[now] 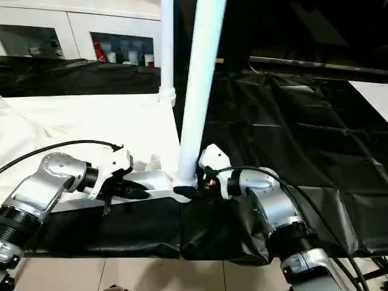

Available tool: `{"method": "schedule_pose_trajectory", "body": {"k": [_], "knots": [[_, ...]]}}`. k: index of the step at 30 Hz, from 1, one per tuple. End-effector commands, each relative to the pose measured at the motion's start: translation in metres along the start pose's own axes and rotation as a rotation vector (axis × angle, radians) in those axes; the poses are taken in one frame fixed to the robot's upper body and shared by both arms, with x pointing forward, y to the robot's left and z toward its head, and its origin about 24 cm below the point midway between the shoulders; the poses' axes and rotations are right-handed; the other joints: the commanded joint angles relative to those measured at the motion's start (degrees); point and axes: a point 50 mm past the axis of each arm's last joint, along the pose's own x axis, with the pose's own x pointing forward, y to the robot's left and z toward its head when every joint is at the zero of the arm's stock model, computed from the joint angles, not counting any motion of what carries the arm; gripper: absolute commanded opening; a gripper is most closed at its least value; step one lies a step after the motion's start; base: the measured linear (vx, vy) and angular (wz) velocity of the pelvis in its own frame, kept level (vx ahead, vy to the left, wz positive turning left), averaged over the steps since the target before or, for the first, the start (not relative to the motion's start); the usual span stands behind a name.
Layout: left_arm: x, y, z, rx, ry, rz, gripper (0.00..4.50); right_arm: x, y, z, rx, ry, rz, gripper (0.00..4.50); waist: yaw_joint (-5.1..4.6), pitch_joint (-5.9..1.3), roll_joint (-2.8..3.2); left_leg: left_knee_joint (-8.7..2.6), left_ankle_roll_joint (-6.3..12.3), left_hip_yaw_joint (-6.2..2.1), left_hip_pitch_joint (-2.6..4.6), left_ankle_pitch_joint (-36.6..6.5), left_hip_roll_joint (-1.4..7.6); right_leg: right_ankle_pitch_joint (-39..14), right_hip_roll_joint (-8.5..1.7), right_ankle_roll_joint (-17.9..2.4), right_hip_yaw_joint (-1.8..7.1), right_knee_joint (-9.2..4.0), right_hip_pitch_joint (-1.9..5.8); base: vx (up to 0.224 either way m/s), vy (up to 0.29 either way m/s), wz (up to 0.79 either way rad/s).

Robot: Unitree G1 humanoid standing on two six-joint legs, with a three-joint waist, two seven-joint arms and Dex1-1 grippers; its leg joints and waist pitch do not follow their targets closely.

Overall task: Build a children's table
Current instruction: Rotate leg to tighten

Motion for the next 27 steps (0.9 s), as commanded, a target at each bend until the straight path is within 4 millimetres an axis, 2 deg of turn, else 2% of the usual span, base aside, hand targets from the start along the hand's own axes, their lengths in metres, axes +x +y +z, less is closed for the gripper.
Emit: {"method": "schedule_pose_trajectory", "body": {"k": [1,5,7,10,11,12,15,16,18,19,21,22,27], "knots": [[0.009,-0.008,-0.002,-0.006,0.004,-0.068,0.0,-0.002,0.0,0.0,0.001,-0.005,-0.004,2.8,-0.02,-3.53,0.31,-3.49,0.85,0.28,0.92,-13.7,0.92,-8.8,-2.55,-12.6,1.79,-3.66,2.57,0.0,0.0,0.0],[0.009,-0.007,-0.002,-0.007,0.001,-0.06,0.0,-0.001,-0.001,-0.002,0.007,0.002,-0.02,2.75,0.01,-3.56,0.31,-3.44,0.95,0.29,0.9,-13.4,0.89,-8.1,-2.53,-12.8,1.78,-3.58,2.63,0.0,0.0,0.0],[0.011,-0.003,0.0,-0.012,-0.019,-0.008,0.0,0.002,-0.007,-0.007,0.052,0.008,-0.116,2.74,-0.07,-3.51,0.29,-3.44,0.82,0.35,0.88,-13.6,0.86,-8.4,-2.55,-12.8,1.82,-3.64,2.52,0.0,0.0,0.0],[0.021,0.013,0.003,-0.052,-0.045,0.19,0.0,0.011,-0.016,-0.022,0.171,0.023,-0.372,2.74,-0.36,-3.25,0.33,-3.69,-0.83,0.21,1.03,-16.6,0.76,-14.1,-2.65,-11.8,1.78,-4.13,2.27,0.0,0.0,0.0],[0.025,0.018,0.005,-0.071,-0.052,0.252,0.0,0.016,-0.018,-0.027,0.217,0.021,-0.458,2.74,-0.55,-3.15,0.45,-3.82,-1.86,0.06,1.25,-18.3,0.71,-17.4,-2.75,-11.0,1.76,-4.47,2.12,0.0,0.0,0.0],[0.028,0.021,0.006,-0.083,-0.056,0.3,0.0,0.02,-0.018,-0.03,0.265,0.024,-0.538,2.74,-0.82,-3.1,0.29,-3.87,-2.41,-0.11,1.34,-19.9,0.62,-21.0,-2.79,-9.8,1.69,-4.84,2.0,0.0,0.0,0.0],[0.037,0.026,0.012,-0.112,-0.077,0.371,0.0,0.032,-0.017,-0.034,0.363,0.02,-0.666,2.74,-1.0,-3.09,0.28,-3.97,-2.6,-0.29,1.37,-21.1,0.59,-23.3,-2.77,-8.2,1.68,-5.2,1.78,0.0,0.0,0.0],[0.037,0.026,0.012,-0.112,-0.077,0.371,0.0,0.032,-0.017,-0.034,0.363,0.02,-0.666,2.74,-1.05,-3.11,0.29,-3.93,-2.49,-0.25,1.39,-21.3,0.6,-23.4,-2.8,-8.0,1.77,-5.25,1.67,0.0,0.0,0.0],[0.046,0.028,0.018,-0.13,-0.098,0.416,0.0,0.045,-0.016,-0.031,0.398,0.008,-0.726,2.74,-1.0,-3.12,0.23,-3.93,-2.13,-0.25,1.26,-21.3,0.52,-23.7,-2.77,-7.5,1.72,-5.34,1.6,0.0,0.0,0.0],[0.048,0.029,0.02,-0.126,-0.103,0.429,0.0,0.051,-0.014,-0.028,0.392,-0.002,-0.724,2.74,-1.18,-3.16,0.34,-3.93,-2.1,-0.22,1.19,-21.5,0.51,-24.0,-2.84,-7.5,1.82,-5.33,1.42,0.0,0.0,0.0],[0.052,0.029,0.023,-0.107,-0.11,0.43,0.0,0.062,-0.011,-0.019,0.362,-0.045,-0.673,2.74,-1.17,-3.15,0.17,-3.97,-2.09,-0.32,1.16,-21.7,0.53,-24.0,-2.79,-7.1,1.66,-5.46,1.56,0.0,0.0,0.0],[0.052,0.029,0.024,-0.105,-0.11,0.428,0.0,0.063,-0.011,-0.017,0.36,-0.056,-0.664,3.29,-1.1,-3.23,0.23,-3.97,-1.93,-0.33,1.15,-21.5,0.57,-23.4,-2.84,-7.1,1.69,-5.37,1.62,0.0,0.0,0.0],[0.043,0.028,0.02,-0.067,-0.103,0.387,0.0,0.056,-0.018,-0.005,0.287,-0.095,-0.598,3.6,-1.01,-3.22,0.11,-4.05,-0.84,-0.21,0.87,-20.4,0.61,-20.5,-2.72,-7.9,1.73,-5.1,1.82,0.0,0.0,0.0]]}}
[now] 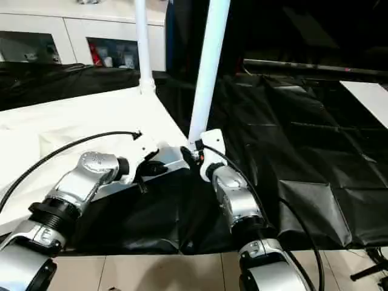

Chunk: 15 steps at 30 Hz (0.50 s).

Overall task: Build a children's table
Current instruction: Rotate leg to tighten

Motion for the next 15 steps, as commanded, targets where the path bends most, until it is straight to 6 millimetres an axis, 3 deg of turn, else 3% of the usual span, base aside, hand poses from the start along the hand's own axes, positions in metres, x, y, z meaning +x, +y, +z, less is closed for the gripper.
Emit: {"method": "schedule_pose_trajectory", "body": {"k": [1,2,5,9,12,15], "knots": [[-0.004,0.0,-0.002,0.0,-0.058,-0.016,0.0,-0.001,0.003,0.001,-0.064,0.025,0.116,3.71,0.21,-3.11,-0.01,-4.08,-0.76,-0.13,0.48,-20.1,0.67,-20.3,-2.65,-7.9,1.58,-5.15,1.8,0.0,0.0,0.0],[-0.005,0.0,-0.002,0.008,-0.064,-0.026,0.0,-0.002,0.001,0.003,-0.085,0.027,0.128,3.71,0.15,-3.21,-0.04,-4.04,-0.46,-0.1,0.17,-18.7,0.67,-18.6,-2.64,-8.1,1.59,-4.96,2.03,0.0,0.0,0.0],[-0.01,-0.001,-0.004,0.032,-0.071,-0.074,0.0,-0.01,-0.006,0.006,-0.142,0.026,0.219,3.71,0.12,-3.18,-0.18,-3.81,0.25,0.17,0.22,-17.8,0.69,-16.9,-2.65,-9.1,1.7,-4.83,2.0,0.0,0.0,0.0],[-0.02,-0.008,-0.008,0.067,-0.078,-0.203,0.0,-0.027,-0.022,0.012,-0.218,0.046,0.35,3.71,0.72,-3.5,-0.2,-3.39,2.02,0.44,0.13,-12.3,0.93,-9.2,-2.66,-11.2,1.8,-3.91,2.5,0.0,0.0,0.0],[-0.029,-0.014,-0.011,0.083,-0.065,-0.316,0.0,-0.04,-0.026,0.015,-0.271,0.071,0.475,3.71,0.75,-3.6,0.16,-3.36,2.89,0.45,0.38,-11.2,0.94,-4.9,-2.34,-12.9,1.64,-3.49,2.52,0.0,0.0,0.0],[-0.032,-0.017,-0.011,0.08,-0.073,-0.365,0.0,-0.045,-0.025,0.018,-0.253,0.056,0.532,3.71,0.79,-3.5,0.08,-3.32,3.48,0.57,0.38,-11.0,0.96,-3.8,-2.32,-14.1,1.62,-3.31,2.5,0.0,0.0,0.0]]}}
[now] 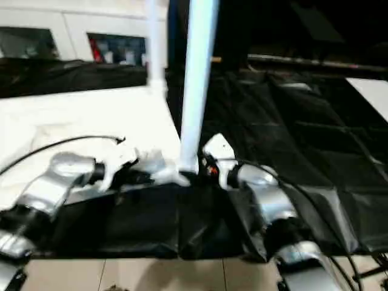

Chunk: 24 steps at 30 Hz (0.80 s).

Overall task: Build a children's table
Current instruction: Rotate leg to tighten

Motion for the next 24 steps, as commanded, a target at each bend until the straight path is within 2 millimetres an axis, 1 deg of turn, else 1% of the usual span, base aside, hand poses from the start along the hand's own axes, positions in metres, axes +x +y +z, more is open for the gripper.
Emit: {"method": "schedule_pose_trajectory", "body": {"k": [1,2,3,6,7,8,9,10,12,13,14,19,24], "knots": [[0.01,-0.012,0.006,0.003,-0.059,-0.118,0.0,-0.005,-0.001,0.007,-0.002,-0.032,0.033,3.71,0.02,-3.58,0.03,-3.08,3.37,0.45,0.83,-11.7,0.97,-4.7,-2.43,-13.9,1.72,-3.39,2.72,0.0,0.0,0.0],[0.01,-0.013,0.006,0.002,-0.06,-0.126,0.0,-0.005,0.001,0.007,-0.003,-0.035,0.05,3.71,0.02,-3.5,0.02,-3.13,3.14,0.43,0.82,-12.3,1.01,-5.9,-2.51,-13.8,1.74,-3.48,2.68,0.0,0.0,0.0],[0.009,-0.013,0.005,0.002,-0.058,-0.127,0.0,-0.004,0.004,0.007,-0.005,-0.036,0.072,3.71,0.25,-3.35,0.08,-3.29,2.2,0.4,0.94,-14.1,1.11,-9.4,-2.62,-13.0,1.79,-3.82,2.56,0.0,0.0,0.0],[0.009,-0.013,0.005,0.003,-0.059,-0.125,0.0,-0.003,0.007,0.006,0.0,-0.031,0.097,3.71,0.63,-3.23,0.09,-3.46,1.05,0.33,1.13,-15.9,1.13,-12.9,-2.69,-11.9,1.87,-4.11,2.33,0.0,0.0,0.0],[0.009,-0.014,0.005,0.002,-0.059,-0.127,0.0,-0.003,0.008,0.005,0.001,-0.028,0.101,3.71,0.69,-3.22,0.05,-3.49,0.87,0.32,1.13,-16.0,1.11,-13.2,-2.71,-11.7,1.88,-4.15,2.35,0.0,0.0,0.0],[0.009,-0.014,0.005,0.001,-0.058,-0.127,0.0,-0.002,0.009,0.004,0.004,-0.024,0.105,3.56,0.74,-3.26,0.02,-3.49,0.74,0.3,1.12,-16.0,1.1,-13.4,-2.7,-11.5,1.89,-4.13,2.38,0.0,0.0,0.0],[0.009,-0.014,0.005,0.0,-0.056,-0.127,0.0,-0.002,0.01,0.003,0.006,-0.019,0.112,3.45,0.82,-3.36,0.03,-3.47,0.67,0.27,1.05,-15.2,1.09,-12.1,-2.67,-11.5,1.89,-3.98,2.44,0.0,0.0,0.0],[0.008,-0.014,0.005,0.0,-0.054,-0.127,0.0,-0.001,0.011,0.002,0.007,-0.014,0.118,3.45,0.82,-3.39,-0.03,-3.45,0.72,0.27,0.96,-14.8,1.04,-11.6,-2.63,-11.5,1.86,-3.93,2.53,0.0,0.0,0.0],[0.007,-0.014,0.004,-0.001,-0.05,-0.128,0.0,-0.001,0.012,0.0,0.008,-0.006,0.128,3.25,0.84,-3.49,-0.03,-3.37,0.97,0.3,0.91,-13.5,0.96,-9.7,-2.58,-11.8,1.83,-3.73,2.62,0.0,0.0,0.0],[0.007,-0.014,0.004,-0.001,-0.049,-0.128,0.0,-0.002,0.013,0.0,0.008,-0.004,0.131,3.25,0.85,-3.47,-0.03,-3.34,1.02,0.32,0.93,-13.5,0.97,-9.6,-2.59,-11.8,1.84,-3.73,2.57,0.0,0.0,0.0],[0.007,-0.014,0.004,-0.001,-0.048,-0.127,0.0,-0.002,0.013,0.0,0.005,-0.001,0.131,3.11,0.88,-3.44,0.08,-3.34,1.01,0.31,0.92,-13.7,0.97,-9.9,-2.63,-11.8,1.83,-3.78,2.57,0.0,0.0,0.0],[0.006,-0.013,0.003,-0.003,-0.042,-0.121,0.0,-0.003,0.012,-0.002,0.003,0.007,0.118,2.75,0.81,-3.47,0.05,-3.38,0.78,0.28,0.97,-14.2,0.97,-10.5,-2.59,-11.7,1.81,-3.82,2.58,0.0,0.0,0.0],[0.006,-0.012,0.004,-0.003,-0.04,-0.119,0.0,-0.002,0.012,-0.003,0.004,0.012,0.121,2.68,0.85,-3.5,0.09,-3.31,0.84,0.3,0.95,-13.8,0.93,-9.7,-2.56,-11.9,1.82,-3.75,2.64,0.0,0.0,0.0]]}}
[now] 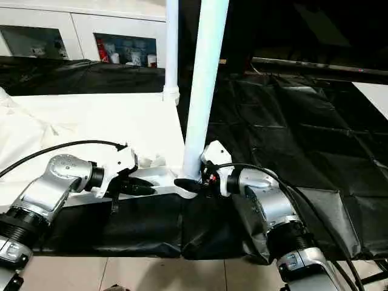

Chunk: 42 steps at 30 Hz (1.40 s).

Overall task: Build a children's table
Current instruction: Rotate leg to tighten

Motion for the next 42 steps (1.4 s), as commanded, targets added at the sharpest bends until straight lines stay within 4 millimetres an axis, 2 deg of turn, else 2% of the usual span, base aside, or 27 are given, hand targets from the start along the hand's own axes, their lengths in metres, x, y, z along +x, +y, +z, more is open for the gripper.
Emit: {"method": "schedule_pose_trajectory", "body": {"k": [1,5,7,8,9,11,13,16,17,20,24,25,28,29,30,33,34,35,36,42], "knots": [[0.005,-0.003,0.005,0.0,-0.049,-0.037,0.0,-0.001,0.001,-0.002,-0.012,0.029,0.01,2.67,-0.21,-3.49,0.17,-3.39,0.89,0.28,0.81,-13.8,0.93,-9.7,-2.58,-11.9,1.79,-3.88,2.51,0.0,0.0,0.0],[0.008,0.004,0.004,-0.024,-0.038,0.052,0.0,0.001,-0.005,-0.01,0.047,0.033,-0.116,2.67,-0.3,-3.35,0.16,-3.43,0.54,0.33,0.8,-14.0,0.86,-10.2,-2.5,-11.9,1.79,-3.95,2.37,0.0,0.0,0.0],[0.013,0.011,0.004,-0.053,-0.032,0.145,0.0,0.004,-0.011,-0.018,0.105,0.03,-0.25,2.66,-0.38,-3.33,0.09,-3.54,-0.19,0.25,0.87,-15.4,0.82,-12.9,-2.64,-11.3,1.81,-4.18,2.35,0.0,0.0,0.0],[0.013,0.011,0.004,-0.053,-0.032,0.145,0.0,0.004,-0.011,-0.018,0.105,0.03,-0.25,2.66,-0.48,-3.25,0.14,-3.6,-0.54,0.21,0.9,-16.1,0.85,-14.3,-2.73,-11.1,1.81,-4.31,2.23,0.0,0.0,0.0],[0.018,0.019,0.005,-0.08,-0.03,0.239,0.0,0.007,-0.016,-0.026,0.17,0.035,-0.387,2.66,-0.6,-3.12,0.05,-3.7,-1.22,0.18,0.96,-17.3,0.79,-17.7,-2.71,-9.9,1.84,-4.67,2.05,0.0,0.0,0.0],[0.025,0.025,0.009,-0.106,-0.032,0.32,0.0,0.012,-0.017,-0.031,0.232,0.04,-0.502,2.66,-0.65,-3.21,0.07,-3.73,-1.85,-0.06,1.12,-18.6,0.78,-20.0,-2.79,-9.1,1.77,-4.83,2.03,0.0,0.0,0.0],[0.039,0.032,0.019,-0.154,-0.042,0.425,0.0,0.024,-0.016,-0.035,0.304,0.064,-0.648,2.66,-0.65,-3.25,0.14,-3.74,-2.18,-0.04,1.24,-18.5,0.68,-19.8,-2.74,-8.8,1.88,-4.9,1.75,0.0,0.0,0.0],[0.051,0.033,0.027,-0.16,-0.05,0.456,0.0,0.035,-0.014,-0.033,0.307,0.085,-0.717,2.66,-0.53,-3.3,0.0,-3.68,-2.17,0.04,1.15,-18.0,0.54,-18.9,-2.63,-8.3,1.83,-4.97,1.87,0.0,0.0,0.0],[0.053,0.033,0.028,-0.159,-0.049,0.457,0.0,0.037,-0.014,-0.033,0.315,0.083,-0.723,2.66,-0.57,-3.34,0.44,-3.64,-1.74,0.07,1.2,-18.2,0.48,-18.2,-2.66,-8.3,1.92,-4.97,1.69,0.0,0.0,0.0],[0.058,0.031,0.031,-0.111,-0.031,0.418,0.0,0.05,-0.012,-0.024,0.288,0.058,-0.699,2.66,-0.48,-3.52,0.19,-3.58,-0.83,0.1,0.69,-16.4,0.41,-15.3,-2.62,-8.3,1.83,-4.78,2.19,0.0,0.0,0.0],[0.056,0.031,0.031,-0.098,-0.024,0.401,0.0,0.052,-0.013,-0.018,0.288,0.015,-0.681,2.66,-0.5,-3.49,0.38,-3.63,-0.54,0.12,0.71,-16.7,0.5,-15.1,-2.64,-8.5,1.75,-4.79,2.2,0.0,0.0,0.0],[0.054,0.031,0.029,-0.09,-0.019,0.395,0.0,0.051,-0.014,-0.014,0.282,-0.007,-0.669,3.21,-0.53,-3.46,0.4,-3.67,-0.55,0.09,0.73,-17.0,0.51,-15.6,-2.63,-8.5,1.73,-4.84,2.18,0.0,0.0,0.0],[0.048,0.03,0.024,-0.081,-0.014,0.364,0.0,0.047,-0.019,-0.007,0.245,-0.037,-0.643,3.37,-0.55,-3.52,0.44,-3.71,-0.43,0.02,0.69,-17.7,0.57,-16.3,-2.68,-8.3,1.73,-4.9,2.17,0.0,0.0,0.0],[0.046,0.029,0.023,-0.073,-0.016,0.354,0.0,0.046,-0.02,-0.005,0.23,-0.048,-0.624,3.57,-0.7,-3.54,0.09,-3.77,-0.3,0.01,0.44,-17.3,0.55,-15.5,-2.62,-8.4,1.68,-4.77,2.37,0.0,0.0,0.0],[0.044,0.028,0.022,-0.062,-0.022,0.333,0.0,0.043,-0.021,-0.002,0.221,-0.057,-0.6,3.69,-0.81,-3.58,0.3,-3.79,-0.33,-0.07,0.3,-16.5,0.56,-14.9,-2.68,-8.7,1.64,-4.63,2.49,0.0,0.0,0.0],[0.034,0.025,0.014,-0.022,-0.02,0.281,0.0,0.03,-0.024,0.005,0.155,-0.067,-0.475,3.69,-1.07,-3.56,-0.01,-3.56,0.85,0.04,0.27,-16.0,0.57,-13.9,-2.65,-9.1,1.61,-4.67,2.73,0.0,0.0,0.0],[0.026,0.023,0.009,-0.021,-0.02,0.242,0.0,0.019,-0.023,0.006,0.113,-0.058,-0.383,3.69,-1.1,-3.58,-0.03,-3.52,1.14,0.07,0.24,-15.5,0.6,-13.5,-2.72,-9.2,1.67,-4.64,2.69,0.0,0.0,0.0],[0.026,0.023,0.009,-0.021,-0.02,0.242,0.0,0.019,-0.023,0.006,0.113,-0.058,-0.383,3.69,-1.04,-3.59,0.03,-3.45,1.8,0.05,0.15,-14.4,0.69,-12.0,-2.73,-9.5,1.68,-4.44,2.88,0.0,0.0,0.0],[0.022,0.019,0.008,-0.009,-0.038,0.181,0.0,0.011,-0.022,0.006,0.075,-0.042,-0.311,3.69,-1.15,-3.55,0.16,-3.47,1.87,0.13,0.31,-14.1,0.76,-11.3,-2.64,-10.1,1.69,-4.43,2.64,0.0,0.0,0.0],[0.008,0.005,0.003,0.01,-0.033,0.02,0.0,-0.005,-0.012,0.004,0.012,0.009,-0.125,3.69,-1.23,-3.66,0.23,-3.3,2.78,0.32,0.45,-12.1,0.96,-6.5,-2.53,-12.7,1.7,-3.77,2.7,0.0,0.0,0.0]]}}
